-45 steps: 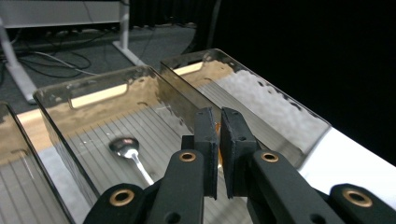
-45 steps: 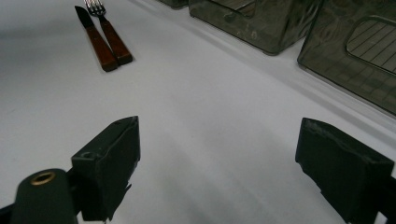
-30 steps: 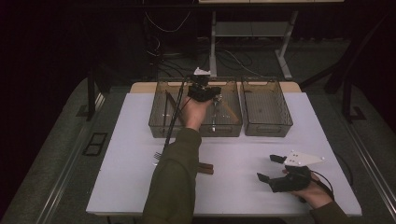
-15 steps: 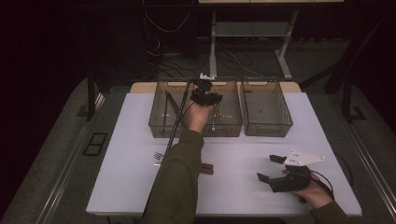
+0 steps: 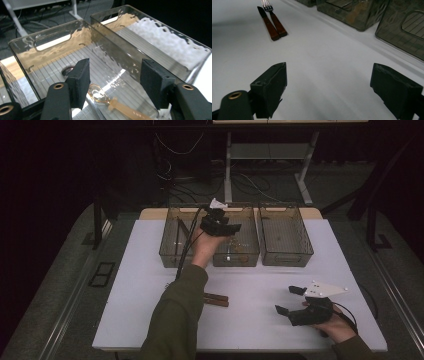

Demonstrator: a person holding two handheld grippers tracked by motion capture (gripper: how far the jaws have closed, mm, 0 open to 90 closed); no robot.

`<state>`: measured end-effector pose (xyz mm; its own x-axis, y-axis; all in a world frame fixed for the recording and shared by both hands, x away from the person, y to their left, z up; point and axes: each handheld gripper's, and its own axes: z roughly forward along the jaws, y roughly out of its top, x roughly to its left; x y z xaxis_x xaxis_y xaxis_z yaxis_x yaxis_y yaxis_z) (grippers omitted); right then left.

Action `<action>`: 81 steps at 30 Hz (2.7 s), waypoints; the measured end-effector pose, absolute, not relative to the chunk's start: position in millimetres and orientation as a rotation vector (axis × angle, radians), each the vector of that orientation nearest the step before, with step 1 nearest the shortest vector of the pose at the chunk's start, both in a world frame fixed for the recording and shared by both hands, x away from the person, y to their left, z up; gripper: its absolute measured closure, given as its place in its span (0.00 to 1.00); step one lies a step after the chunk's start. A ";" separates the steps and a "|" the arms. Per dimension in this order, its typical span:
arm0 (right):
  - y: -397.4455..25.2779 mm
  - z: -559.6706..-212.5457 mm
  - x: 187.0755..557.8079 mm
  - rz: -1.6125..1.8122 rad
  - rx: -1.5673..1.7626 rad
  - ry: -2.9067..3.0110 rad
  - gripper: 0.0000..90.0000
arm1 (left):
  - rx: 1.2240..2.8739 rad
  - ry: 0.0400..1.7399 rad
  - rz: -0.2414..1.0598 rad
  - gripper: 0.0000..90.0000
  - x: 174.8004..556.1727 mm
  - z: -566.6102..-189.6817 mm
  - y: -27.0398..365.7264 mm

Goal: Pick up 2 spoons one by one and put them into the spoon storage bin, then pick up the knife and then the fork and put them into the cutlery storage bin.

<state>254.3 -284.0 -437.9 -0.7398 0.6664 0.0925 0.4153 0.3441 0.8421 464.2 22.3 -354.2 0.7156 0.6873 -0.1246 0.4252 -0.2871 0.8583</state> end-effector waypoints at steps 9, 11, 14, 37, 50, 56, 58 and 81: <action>-284.7 -438.5 255.1 1.348 0.981 2.342 0.16 | 1.966 0.742 0.320 0.35 435.7 -345.6 43.3; -284.9 -438.4 255.1 1.348 0.987 2.340 0.16 | 1.965 0.720 0.319 0.34 429.5 -344.9 49.7; -285.1 -438.7 255.4 1.346 0.985 2.339 0.16 | 1.964 0.709 0.333 0.32 418.9 -344.6 60.5; -286.3 -440.7 256.7 1.329 1.002 2.329 0.16 | 2.071 0.628 0.302 0.28 346.7 -381.4 108.0; -285.9 -441.5 257.2 1.317 1.007 2.332 0.16 | 2.162 0.684 0.315 0.72 329.7 -411.9 138.8; -286.7 -441.1 257.0 1.325 1.014 2.326 0.16 | 2.254 0.747 0.287 0.94 336.5 -428.5 145.8; -286.5 -441.8 257.4 1.316 1.005 2.334 0.16 | 2.263 0.755 0.277 0.98 338.5 -430.8 146.1; -286.0 -441.5 256.8 1.316 1.007 2.331 0.16 | 2.350 0.755 0.221 0.99 334.8 -439.2 146.3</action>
